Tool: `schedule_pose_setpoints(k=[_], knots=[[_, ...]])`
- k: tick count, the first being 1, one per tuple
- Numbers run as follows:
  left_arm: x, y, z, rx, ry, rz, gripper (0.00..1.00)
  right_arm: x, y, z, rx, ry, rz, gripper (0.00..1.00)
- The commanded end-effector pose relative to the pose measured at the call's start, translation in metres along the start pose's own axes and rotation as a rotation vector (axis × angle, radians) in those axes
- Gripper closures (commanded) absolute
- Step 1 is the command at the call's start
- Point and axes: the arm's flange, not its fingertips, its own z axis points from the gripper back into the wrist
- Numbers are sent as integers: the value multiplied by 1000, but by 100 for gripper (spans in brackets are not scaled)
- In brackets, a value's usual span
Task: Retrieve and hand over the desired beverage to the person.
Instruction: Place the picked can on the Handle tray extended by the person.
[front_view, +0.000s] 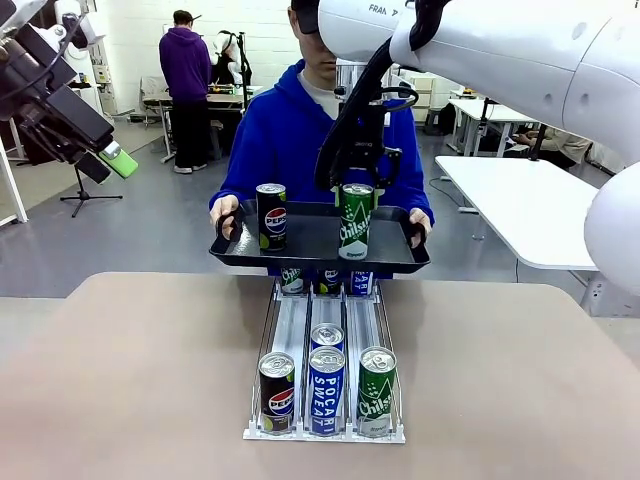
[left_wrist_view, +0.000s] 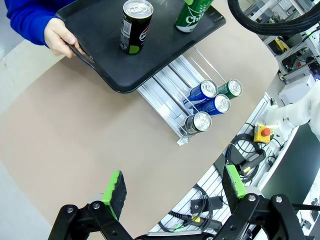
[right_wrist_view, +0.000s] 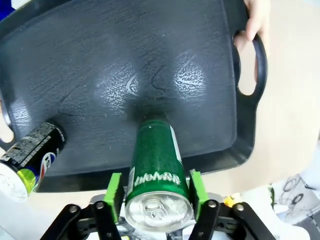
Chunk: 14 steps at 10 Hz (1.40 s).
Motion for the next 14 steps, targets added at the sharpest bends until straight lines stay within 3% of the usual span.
schedule_pose_setpoints(k=[1,7,10,12,14], knots=[[0,1,3,5,13,-10,0,9,10,12,-10,1,3,0],[0,1,3,5,13,-10,0,0,7,21,21,9,23,0],[0,1,3,5,13,-10,0,-87,-17,65,51,-95,88,0],[0,1,3,5,13,-10,0,-141,-48,66,39,-115,167,0],[0,1,3,5,13,-10,0,-174,-81,53,-40,-133,277,0]])
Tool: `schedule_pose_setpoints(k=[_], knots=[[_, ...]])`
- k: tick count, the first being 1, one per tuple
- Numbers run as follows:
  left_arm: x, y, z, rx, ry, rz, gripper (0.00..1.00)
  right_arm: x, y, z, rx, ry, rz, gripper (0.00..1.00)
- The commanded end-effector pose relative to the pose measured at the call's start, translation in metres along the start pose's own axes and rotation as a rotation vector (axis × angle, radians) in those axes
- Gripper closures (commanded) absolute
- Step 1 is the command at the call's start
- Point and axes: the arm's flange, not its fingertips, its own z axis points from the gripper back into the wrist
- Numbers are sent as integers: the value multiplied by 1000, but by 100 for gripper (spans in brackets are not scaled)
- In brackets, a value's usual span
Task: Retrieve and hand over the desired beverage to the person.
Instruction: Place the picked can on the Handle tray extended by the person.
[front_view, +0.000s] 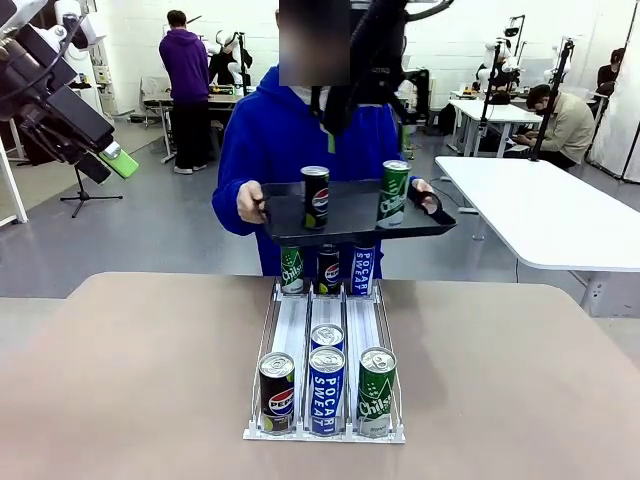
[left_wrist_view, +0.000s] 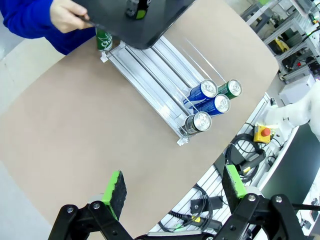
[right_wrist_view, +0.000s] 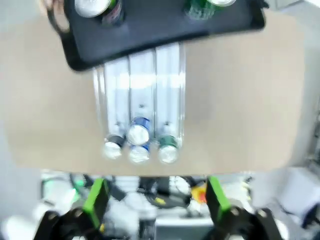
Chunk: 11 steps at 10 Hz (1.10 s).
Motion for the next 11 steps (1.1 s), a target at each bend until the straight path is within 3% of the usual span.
schedule_pose_setpoints(k=[1,4,5,11], knots=[[0,1,3,5,13,-11,0,-50,-56,-52,-65,-21,127,0],[0,1,3,5,13,-11,0,-70,-100,-57,-5,-28,160,0],[0,1,3,5,13,-11,0,-65,-79,-40,-76,-14,149,0],[0,1,3,5,13,-11,0,-65,-79,-40,-76,-14,149,0]])
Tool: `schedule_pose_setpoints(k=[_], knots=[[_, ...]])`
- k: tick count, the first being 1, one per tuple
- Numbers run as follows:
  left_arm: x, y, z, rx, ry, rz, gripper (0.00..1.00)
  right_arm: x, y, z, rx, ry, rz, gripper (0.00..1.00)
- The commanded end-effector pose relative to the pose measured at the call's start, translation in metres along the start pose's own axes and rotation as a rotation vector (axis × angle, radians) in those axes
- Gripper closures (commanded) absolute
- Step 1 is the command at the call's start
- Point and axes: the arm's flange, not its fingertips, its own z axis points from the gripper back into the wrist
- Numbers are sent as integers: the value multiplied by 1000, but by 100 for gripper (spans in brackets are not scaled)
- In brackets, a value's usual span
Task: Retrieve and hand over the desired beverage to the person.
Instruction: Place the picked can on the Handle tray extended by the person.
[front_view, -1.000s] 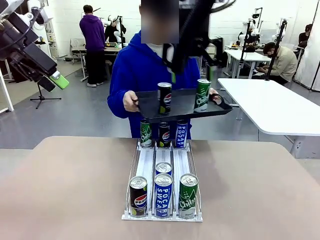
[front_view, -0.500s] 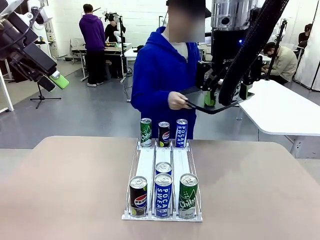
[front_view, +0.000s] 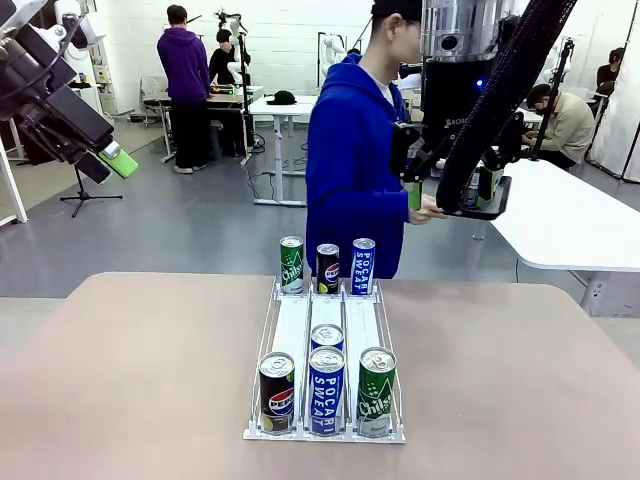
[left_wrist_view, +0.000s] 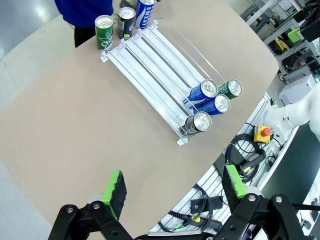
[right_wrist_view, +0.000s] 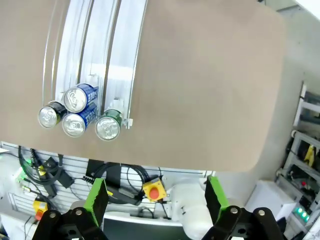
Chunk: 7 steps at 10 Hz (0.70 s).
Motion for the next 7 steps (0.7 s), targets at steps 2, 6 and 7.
schedule_pose_setpoints(k=[2,6,7], knots=[[0,1,3,5,13,-11,0,2,-1,1,2,2,-3,0],[0,1,3,5,13,-11,0,2,-1,1,2,2,-3,0],[0,1,3,5,13,-11,0,2,-1,1,2,2,-3,0]])
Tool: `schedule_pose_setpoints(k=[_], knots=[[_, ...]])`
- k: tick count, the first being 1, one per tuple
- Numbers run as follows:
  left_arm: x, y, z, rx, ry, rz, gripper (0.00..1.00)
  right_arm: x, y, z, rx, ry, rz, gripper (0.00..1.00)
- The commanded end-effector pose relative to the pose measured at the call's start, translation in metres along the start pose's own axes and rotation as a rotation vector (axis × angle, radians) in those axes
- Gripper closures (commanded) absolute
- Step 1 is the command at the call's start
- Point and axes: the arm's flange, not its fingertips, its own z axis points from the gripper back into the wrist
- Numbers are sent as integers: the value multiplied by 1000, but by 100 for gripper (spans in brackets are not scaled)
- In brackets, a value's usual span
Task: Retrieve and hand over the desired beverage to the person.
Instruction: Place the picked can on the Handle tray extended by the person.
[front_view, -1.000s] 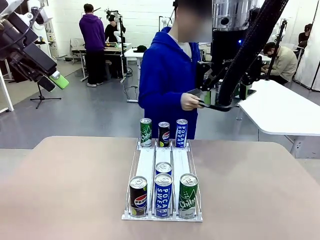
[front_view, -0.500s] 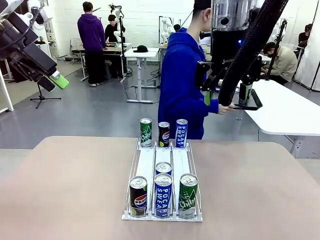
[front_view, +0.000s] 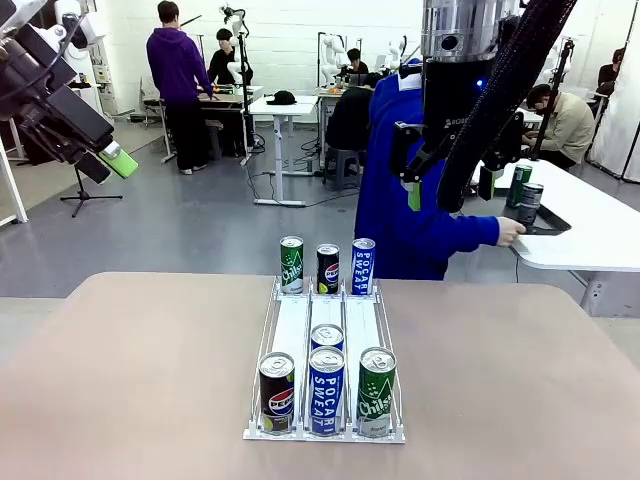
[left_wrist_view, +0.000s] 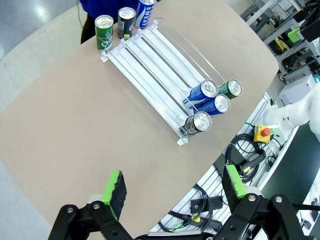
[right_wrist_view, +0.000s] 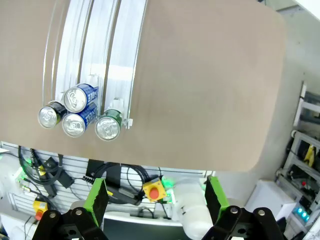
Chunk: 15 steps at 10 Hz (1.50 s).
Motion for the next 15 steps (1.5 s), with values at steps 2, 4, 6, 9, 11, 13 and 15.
schedule_pose_setpoints(k=[2,4,6,9,11,13,15], knots=[[0,1,3,5,13,-11,0,0,-23,4,82,-15,54,0],[0,1,3,5,13,-11,0,-1,-81,14,270,-85,71,0],[0,1,3,5,13,-11,0,-11,-132,22,402,-173,154,0],[0,1,3,5,13,-11,0,-67,-214,6,513,-292,189,0],[0,1,3,5,13,-11,0,-117,-249,-10,530,-376,223,0],[0,1,3,5,13,-11,0,-145,-279,-23,579,-491,208,0],[0,1,3,5,13,-11,0,-143,-291,-29,594,-577,107,0]])
